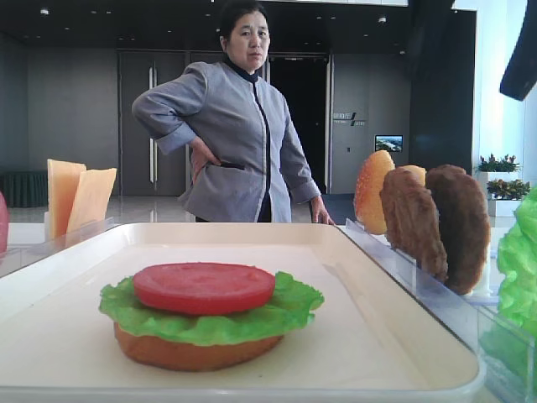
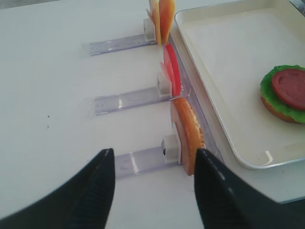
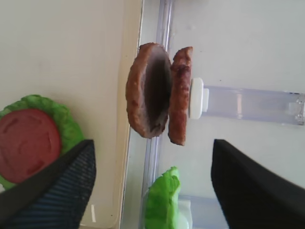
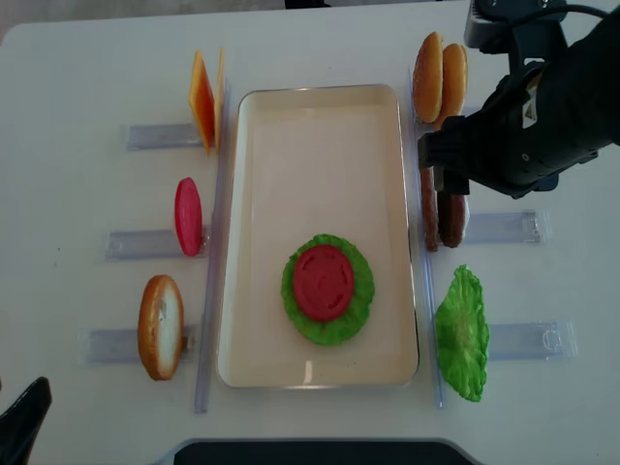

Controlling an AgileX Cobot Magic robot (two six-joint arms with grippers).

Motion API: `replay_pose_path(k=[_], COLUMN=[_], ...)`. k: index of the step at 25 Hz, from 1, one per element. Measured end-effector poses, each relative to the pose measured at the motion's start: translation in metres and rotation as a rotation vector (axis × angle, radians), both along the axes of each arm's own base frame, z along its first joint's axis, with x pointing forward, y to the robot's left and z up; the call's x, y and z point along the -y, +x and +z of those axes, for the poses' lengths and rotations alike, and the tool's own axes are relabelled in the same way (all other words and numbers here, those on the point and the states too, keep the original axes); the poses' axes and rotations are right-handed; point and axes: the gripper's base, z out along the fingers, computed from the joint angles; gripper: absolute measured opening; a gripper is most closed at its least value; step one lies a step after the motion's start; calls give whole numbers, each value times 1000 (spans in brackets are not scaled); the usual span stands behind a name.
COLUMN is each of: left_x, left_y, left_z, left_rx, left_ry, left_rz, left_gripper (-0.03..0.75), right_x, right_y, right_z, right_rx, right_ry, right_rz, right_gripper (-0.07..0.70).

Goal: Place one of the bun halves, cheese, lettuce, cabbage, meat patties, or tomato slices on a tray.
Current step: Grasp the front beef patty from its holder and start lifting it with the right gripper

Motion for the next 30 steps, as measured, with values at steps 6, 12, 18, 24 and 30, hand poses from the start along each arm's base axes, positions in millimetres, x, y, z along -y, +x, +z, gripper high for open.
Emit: replay_pose_path(k=[6,12,18,24,30], left_x=[0,0,0,0,0], left_y=[0,0,0,0,0], left_z=[0,0,0,0,0], left_rx=[0,0,0,0,0], left_ry=[0,0,0,0,0], left_rz=[0,0,0,0,0], left_gripper=[408,408,408,408,408], right_x=[-11,-34,-48,-49,-50], right_y=[18,27,30,34,37], right_z=[-4,5,-8,-24,-31], right_rx=[-8,13,-46,-94,-102], right_ry=[-5,9,-62,-126,-145], right_rz=[2,56,105,113,115], right_gripper=[486,486,486,486,486])
